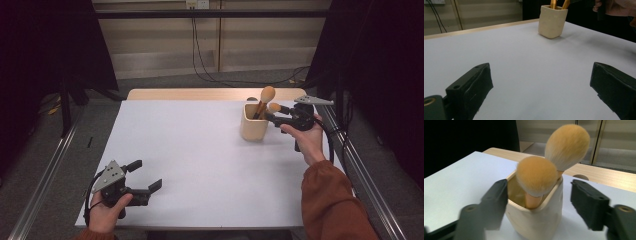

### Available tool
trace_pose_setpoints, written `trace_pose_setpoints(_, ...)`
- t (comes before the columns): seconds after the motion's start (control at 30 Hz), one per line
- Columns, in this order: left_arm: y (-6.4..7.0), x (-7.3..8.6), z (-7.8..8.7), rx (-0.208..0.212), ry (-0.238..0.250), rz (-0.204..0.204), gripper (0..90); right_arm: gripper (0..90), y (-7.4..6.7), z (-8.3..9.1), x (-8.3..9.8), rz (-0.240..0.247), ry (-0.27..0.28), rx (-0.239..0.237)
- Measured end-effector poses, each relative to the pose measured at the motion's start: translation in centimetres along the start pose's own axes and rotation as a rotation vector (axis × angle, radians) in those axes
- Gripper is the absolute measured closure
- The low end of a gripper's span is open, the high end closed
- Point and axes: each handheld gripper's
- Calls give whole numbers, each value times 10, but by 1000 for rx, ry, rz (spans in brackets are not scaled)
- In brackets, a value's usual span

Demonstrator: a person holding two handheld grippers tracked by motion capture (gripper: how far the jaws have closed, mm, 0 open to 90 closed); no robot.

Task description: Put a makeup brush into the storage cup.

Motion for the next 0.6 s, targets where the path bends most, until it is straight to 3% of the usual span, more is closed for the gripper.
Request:
trace_pose_setpoints(0.13,-1,0,-2,-1,-3,6,39,104,0,2,3,-16,12,14)
trace_pose_setpoints(0.33,-1,1,1,-3,5,12,38,6,-2,7,8,-14,30,31)
trace_pose_setpoints(0.6,1,2,7,-17,17,15,37,3,-7,17,14,-15,45,42)
Point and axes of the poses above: each handheld gripper's, and its own axes: z roughly backward along the jaws, x roughly out of its underside, y roughly to its right, and after that the axes turned 1 degree about -y, right-handed
